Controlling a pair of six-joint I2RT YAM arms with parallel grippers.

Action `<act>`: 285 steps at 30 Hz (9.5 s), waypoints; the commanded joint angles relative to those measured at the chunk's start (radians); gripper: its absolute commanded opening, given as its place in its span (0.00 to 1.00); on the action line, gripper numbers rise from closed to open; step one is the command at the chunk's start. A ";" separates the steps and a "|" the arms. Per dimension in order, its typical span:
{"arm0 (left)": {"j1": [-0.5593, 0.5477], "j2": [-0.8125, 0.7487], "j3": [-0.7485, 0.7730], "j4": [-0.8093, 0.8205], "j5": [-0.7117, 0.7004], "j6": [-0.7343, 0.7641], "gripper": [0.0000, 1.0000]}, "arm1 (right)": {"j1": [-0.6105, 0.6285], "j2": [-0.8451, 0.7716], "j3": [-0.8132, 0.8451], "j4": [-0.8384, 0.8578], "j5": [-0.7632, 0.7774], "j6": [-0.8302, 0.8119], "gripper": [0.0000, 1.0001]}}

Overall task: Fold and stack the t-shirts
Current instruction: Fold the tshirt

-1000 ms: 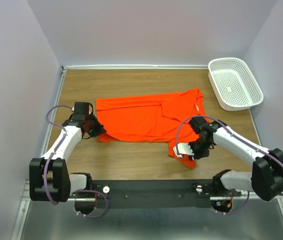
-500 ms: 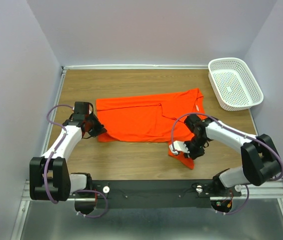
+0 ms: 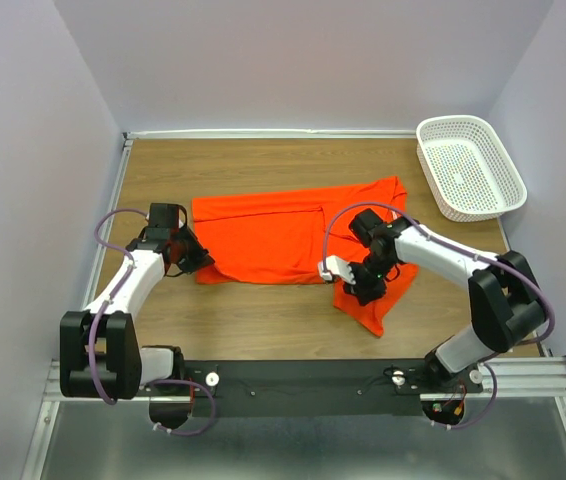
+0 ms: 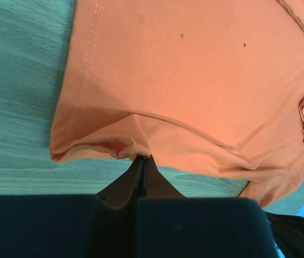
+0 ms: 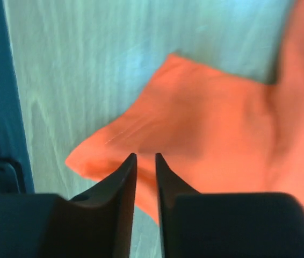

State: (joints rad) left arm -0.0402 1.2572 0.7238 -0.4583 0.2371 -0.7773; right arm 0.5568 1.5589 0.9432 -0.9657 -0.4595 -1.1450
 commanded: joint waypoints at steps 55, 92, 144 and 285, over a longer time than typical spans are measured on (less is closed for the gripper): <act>0.006 0.008 -0.049 0.047 0.083 0.018 0.00 | 0.181 -0.197 -0.294 0.078 0.107 -0.285 0.01; 0.016 -0.041 0.032 -0.008 0.047 0.087 0.00 | -0.153 -0.419 0.215 -0.042 -0.042 0.246 0.01; 0.100 0.175 0.166 0.047 0.007 0.095 0.00 | -0.529 0.042 0.609 0.036 -0.197 0.271 0.01; 0.094 -0.409 -0.011 0.293 -0.002 0.460 0.63 | -0.276 0.699 1.233 0.007 0.024 0.445 0.07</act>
State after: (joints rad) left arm 0.0513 0.8658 0.7269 -0.1951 0.2104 -0.3325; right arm 0.2737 2.2211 2.1586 -0.9810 -0.4412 -0.7483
